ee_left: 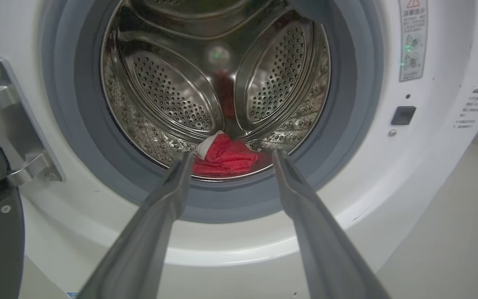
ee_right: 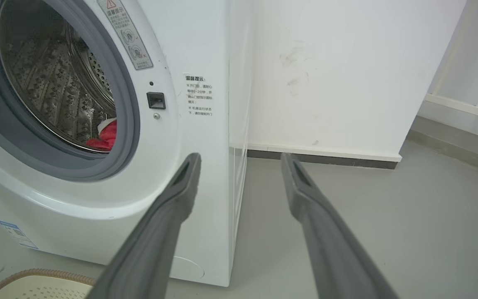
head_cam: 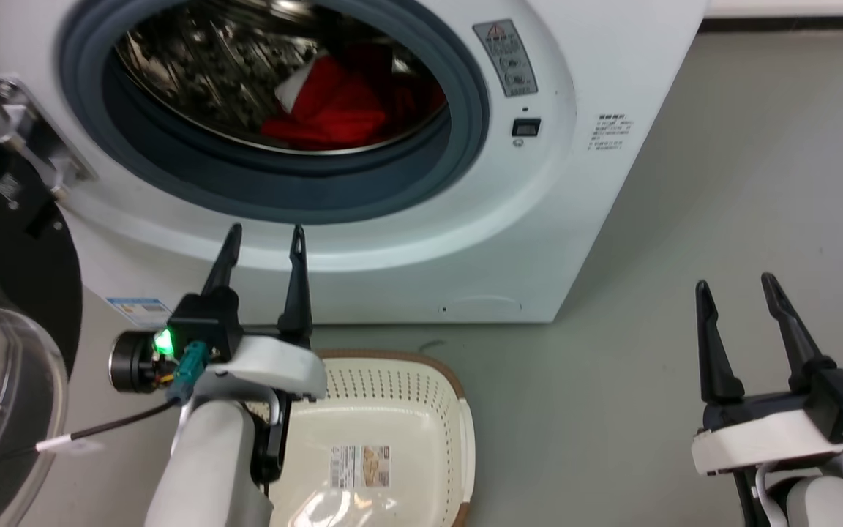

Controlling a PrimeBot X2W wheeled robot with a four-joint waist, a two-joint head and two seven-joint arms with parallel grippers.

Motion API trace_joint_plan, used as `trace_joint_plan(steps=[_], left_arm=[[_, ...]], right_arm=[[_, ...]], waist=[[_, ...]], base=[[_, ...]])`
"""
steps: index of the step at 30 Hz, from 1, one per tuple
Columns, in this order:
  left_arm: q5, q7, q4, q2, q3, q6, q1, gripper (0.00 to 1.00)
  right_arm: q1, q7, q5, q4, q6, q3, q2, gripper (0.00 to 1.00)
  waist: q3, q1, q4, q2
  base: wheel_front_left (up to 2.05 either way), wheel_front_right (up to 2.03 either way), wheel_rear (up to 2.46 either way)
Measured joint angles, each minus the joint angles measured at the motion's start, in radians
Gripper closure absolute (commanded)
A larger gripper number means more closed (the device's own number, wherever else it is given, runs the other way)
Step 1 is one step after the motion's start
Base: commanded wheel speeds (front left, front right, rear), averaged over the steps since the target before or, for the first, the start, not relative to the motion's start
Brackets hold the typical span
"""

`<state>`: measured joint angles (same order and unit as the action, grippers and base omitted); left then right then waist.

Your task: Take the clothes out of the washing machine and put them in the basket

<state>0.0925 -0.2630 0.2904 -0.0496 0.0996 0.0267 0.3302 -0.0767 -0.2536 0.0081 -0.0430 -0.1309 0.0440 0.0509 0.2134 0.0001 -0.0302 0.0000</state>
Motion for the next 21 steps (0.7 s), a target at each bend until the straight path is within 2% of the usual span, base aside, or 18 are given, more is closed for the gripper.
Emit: trace_joint_plan(steps=[9, 21], left_arm=[[-0.003, 0.000, 0.138, -0.020, -0.049, 0.000, 0.215, 0.00], [-0.002, 0.013, 0.476, -0.119, -0.089, -0.015, 0.591, 0.00]], right_arm=[[-0.078, -0.004, 0.015, 0.012, 0.000, -0.022, 0.000, 0.00], [-0.141, -0.007, 0.064, 0.007, 0.000, -0.072, 0.000, 0.00]], waist=[[0.154, 0.0001, -0.035, 0.0000], [0.293, 0.0001, -0.125, 0.0000]], base=[[0.00, 0.00, 0.00], [0.00, 0.00, 0.00]])
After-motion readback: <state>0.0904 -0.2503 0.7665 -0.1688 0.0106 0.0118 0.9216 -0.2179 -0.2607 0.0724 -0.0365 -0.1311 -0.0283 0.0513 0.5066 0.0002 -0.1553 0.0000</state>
